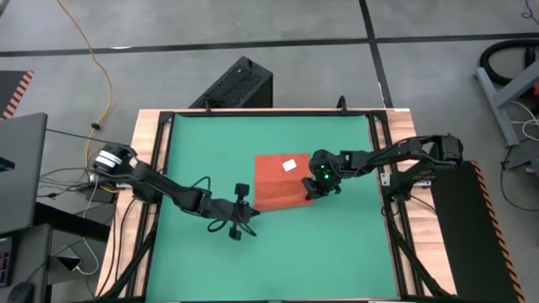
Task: Roll towel
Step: Roll the orange microfiber towel
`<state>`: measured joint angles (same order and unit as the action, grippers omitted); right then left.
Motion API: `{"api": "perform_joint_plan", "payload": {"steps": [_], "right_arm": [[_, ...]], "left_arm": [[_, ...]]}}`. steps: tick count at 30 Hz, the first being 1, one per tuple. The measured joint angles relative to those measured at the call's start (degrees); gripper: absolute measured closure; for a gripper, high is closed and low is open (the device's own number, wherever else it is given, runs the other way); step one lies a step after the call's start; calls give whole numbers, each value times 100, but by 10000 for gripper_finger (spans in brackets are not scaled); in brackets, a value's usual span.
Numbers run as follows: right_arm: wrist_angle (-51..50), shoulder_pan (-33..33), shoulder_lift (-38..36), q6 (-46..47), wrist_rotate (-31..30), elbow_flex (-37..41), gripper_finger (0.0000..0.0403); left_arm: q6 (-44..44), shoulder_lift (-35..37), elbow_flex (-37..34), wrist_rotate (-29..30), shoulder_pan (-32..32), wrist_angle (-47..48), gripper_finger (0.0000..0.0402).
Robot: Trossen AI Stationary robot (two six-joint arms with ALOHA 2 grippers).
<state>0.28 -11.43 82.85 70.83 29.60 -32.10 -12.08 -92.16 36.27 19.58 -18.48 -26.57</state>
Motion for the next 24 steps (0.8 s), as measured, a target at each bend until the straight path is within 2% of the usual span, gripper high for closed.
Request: {"api": "perform_joint_plan", "payload": {"steps": [5,17,24], "right_arm": [[-2,-43,0,182,141,3,372],[65,-56,-7,24,61,48,371],[285,29,-7,-850,16,48,286]], "left_arm": [[-11,-349,-2,241,156,-139,401],[72,-1025,0,-170,628,-458,401],[180,-1020,0,-298,900,-340,401]]}}
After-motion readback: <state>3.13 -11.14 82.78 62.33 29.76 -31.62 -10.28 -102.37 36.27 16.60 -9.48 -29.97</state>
